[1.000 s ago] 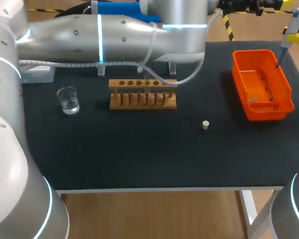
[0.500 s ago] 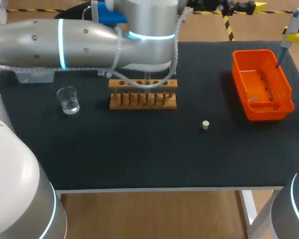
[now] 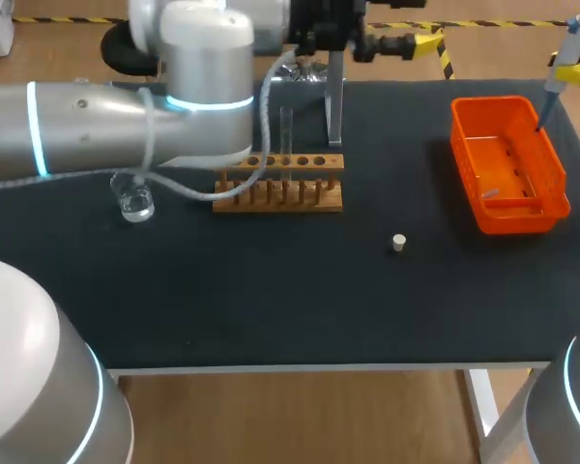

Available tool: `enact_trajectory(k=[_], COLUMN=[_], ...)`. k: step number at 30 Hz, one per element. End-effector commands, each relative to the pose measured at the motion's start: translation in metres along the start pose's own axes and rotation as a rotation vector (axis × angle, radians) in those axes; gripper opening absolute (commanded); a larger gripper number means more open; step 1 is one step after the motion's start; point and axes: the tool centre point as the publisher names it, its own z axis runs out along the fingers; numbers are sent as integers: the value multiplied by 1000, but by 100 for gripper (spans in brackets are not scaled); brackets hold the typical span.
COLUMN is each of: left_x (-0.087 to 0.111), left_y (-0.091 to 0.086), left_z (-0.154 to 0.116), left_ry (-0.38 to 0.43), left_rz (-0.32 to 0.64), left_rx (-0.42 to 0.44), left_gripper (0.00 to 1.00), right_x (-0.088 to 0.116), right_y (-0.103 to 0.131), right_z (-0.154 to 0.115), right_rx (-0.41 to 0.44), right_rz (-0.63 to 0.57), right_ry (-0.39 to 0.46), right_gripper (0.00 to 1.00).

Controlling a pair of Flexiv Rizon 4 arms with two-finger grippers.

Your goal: Invert the test tube, pick up the pipette, mount the tip to pipette, aspirate from beaker and dispense into the tube, eject the tip, return the pipette, and cap with the stopper.

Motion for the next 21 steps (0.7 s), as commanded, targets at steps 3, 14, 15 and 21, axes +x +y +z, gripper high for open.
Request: enact_trajectory(k=[3, 14, 15, 21], left_x=[19, 28, 28, 29], left_y=[21, 37, 38, 40], left_z=[-61, -101, -103, -114], left_ry=[-44, -56, -54, -55], left_rz=[-32, -53, -57, -80], left_rx=[33, 46, 43, 36], left_gripper=[100, 100, 100, 100], right_x=[1, 1, 1, 1], right_y=[2, 2, 2, 2], right_z=[1, 1, 1, 1], right_rx=[5, 5, 5, 5], right_rz=[0, 0, 0, 0], right_ry=[-2, -2, -2, -2], right_gripper=[0, 0, 0, 0])
